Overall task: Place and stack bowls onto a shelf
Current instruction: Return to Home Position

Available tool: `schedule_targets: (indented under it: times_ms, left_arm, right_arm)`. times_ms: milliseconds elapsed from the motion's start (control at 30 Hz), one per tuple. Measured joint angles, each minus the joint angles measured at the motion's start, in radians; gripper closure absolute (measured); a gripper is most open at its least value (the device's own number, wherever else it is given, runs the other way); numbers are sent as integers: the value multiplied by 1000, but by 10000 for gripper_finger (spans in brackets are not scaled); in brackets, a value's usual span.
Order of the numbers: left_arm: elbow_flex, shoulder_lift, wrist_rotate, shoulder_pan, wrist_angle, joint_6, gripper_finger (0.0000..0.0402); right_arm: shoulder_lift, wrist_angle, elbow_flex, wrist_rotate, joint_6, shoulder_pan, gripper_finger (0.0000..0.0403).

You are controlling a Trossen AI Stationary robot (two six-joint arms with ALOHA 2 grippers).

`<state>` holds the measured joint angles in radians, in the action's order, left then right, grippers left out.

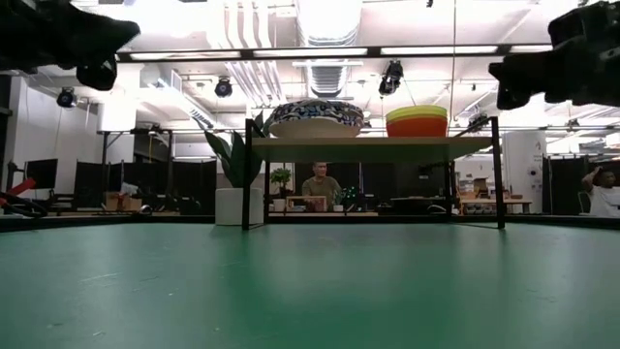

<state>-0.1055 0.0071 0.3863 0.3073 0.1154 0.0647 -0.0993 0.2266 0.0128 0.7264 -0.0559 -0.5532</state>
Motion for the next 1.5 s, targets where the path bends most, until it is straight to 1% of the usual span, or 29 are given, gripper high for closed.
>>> schedule_targets:
  times_ms: [100,167,267,433,600,967,1500]
  left_arm:
    - [39,-2,-174,0,76,32,402]
    - [59,-3,-236,1,128,36,402]
    - [84,-2,-232,0,136,48,402]
    - [89,-3,-213,0,30,90,402]
    - [89,12,-213,0,-26,77,402]
    - [89,48,-213,0,-28,76,402]
    - [89,70,-213,0,-27,76,402]
  right_arm:
    - [34,-55,0,31,-27,33,296]
    - [47,-75,0,65,-15,61,296]
    - [53,-95,0,60,-30,86,296]
    - [38,-119,-1,58,46,87,296]
    - [16,-124,-1,58,56,86,296]
    - [6,-123,-2,58,56,86,296]
    - [5,-123,-2,57,56,86,296]
